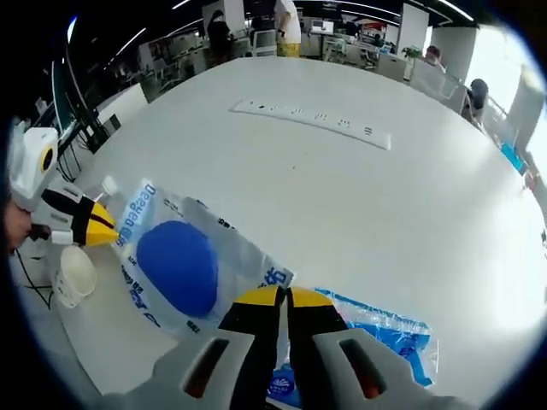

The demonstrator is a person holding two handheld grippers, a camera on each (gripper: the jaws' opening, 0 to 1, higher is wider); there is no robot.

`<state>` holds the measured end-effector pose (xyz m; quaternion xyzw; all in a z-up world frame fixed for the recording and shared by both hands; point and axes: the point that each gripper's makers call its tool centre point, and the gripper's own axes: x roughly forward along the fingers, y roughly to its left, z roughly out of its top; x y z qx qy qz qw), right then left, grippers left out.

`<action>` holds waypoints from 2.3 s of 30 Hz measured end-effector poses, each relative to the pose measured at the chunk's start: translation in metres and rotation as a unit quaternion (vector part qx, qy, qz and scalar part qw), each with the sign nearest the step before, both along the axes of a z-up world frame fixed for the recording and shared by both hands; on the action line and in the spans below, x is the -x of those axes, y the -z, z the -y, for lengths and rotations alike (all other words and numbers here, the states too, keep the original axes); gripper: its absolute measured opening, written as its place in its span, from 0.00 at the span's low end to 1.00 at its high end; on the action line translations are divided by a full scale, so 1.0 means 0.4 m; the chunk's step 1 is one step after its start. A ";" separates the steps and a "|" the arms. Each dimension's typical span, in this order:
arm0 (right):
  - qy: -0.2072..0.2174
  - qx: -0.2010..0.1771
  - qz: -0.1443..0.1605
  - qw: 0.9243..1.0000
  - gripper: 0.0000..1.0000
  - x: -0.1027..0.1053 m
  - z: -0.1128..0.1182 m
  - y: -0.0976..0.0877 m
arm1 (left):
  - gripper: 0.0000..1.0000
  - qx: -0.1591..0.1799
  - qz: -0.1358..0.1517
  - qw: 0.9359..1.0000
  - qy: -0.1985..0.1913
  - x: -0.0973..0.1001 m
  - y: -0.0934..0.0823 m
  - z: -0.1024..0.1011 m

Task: Arrange the tabletop items into an orderly group along one side of the table until the central work area is clear of visible clutter.

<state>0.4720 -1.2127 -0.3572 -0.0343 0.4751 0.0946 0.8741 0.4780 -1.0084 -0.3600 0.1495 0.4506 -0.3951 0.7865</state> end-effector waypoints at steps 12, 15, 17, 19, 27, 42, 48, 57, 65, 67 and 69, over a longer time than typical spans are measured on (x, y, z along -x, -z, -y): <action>-0.008 0.016 0.000 1.000 0.01 -0.003 0.019 0.004 | 0.01 0.005 0.005 1.000 0.000 -0.002 -0.003 0.003; -0.009 0.018 0.001 1.000 0.01 -0.004 0.018 0.001 | 0.02 0.006 0.006 1.000 0.001 -0.003 -0.002 0.003; -0.007 0.015 0.002 1.000 0.02 -0.005 0.018 0.002 | 0.05 0.006 0.008 1.000 0.004 -0.002 -0.002 0.004; -0.005 0.018 0.005 1.000 0.04 -0.005 0.020 -0.001 | 0.07 0.010 0.011 1.000 0.002 -0.005 -0.005 0.005; -0.002 0.023 0.013 1.000 0.08 -0.008 0.029 -0.010 | 0.12 0.015 0.018 1.000 0.002 -0.011 -0.014 0.006; 0.003 0.022 0.033 0.999 0.16 -0.017 0.030 -0.036 | 0.20 0.021 0.026 0.999 0.004 -0.011 -0.027 0.006; 0.003 0.022 0.036 0.999 0.20 -0.016 0.032 -0.039 | 0.21 0.023 0.030 0.999 0.004 -0.011 -0.034 0.003; 0.003 0.017 0.042 0.999 0.25 -0.015 0.023 -0.050 | 0.27 0.027 0.034 0.999 0.002 -0.014 -0.043 -0.002; 0.001 0.015 0.047 0.999 0.27 -0.014 0.020 -0.057 | 0.31 0.034 0.038 0.999 0.001 -0.013 -0.057 -0.008; 0.001 0.014 0.052 0.999 0.29 -0.015 0.016 -0.064 | 0.32 0.037 0.040 0.998 0.000 -0.014 -0.062 -0.011; 0.002 0.013 0.052 0.999 0.30 -0.015 0.013 -0.067 | 0.33 0.038 0.041 0.998 0.000 -0.014 -0.066 -0.014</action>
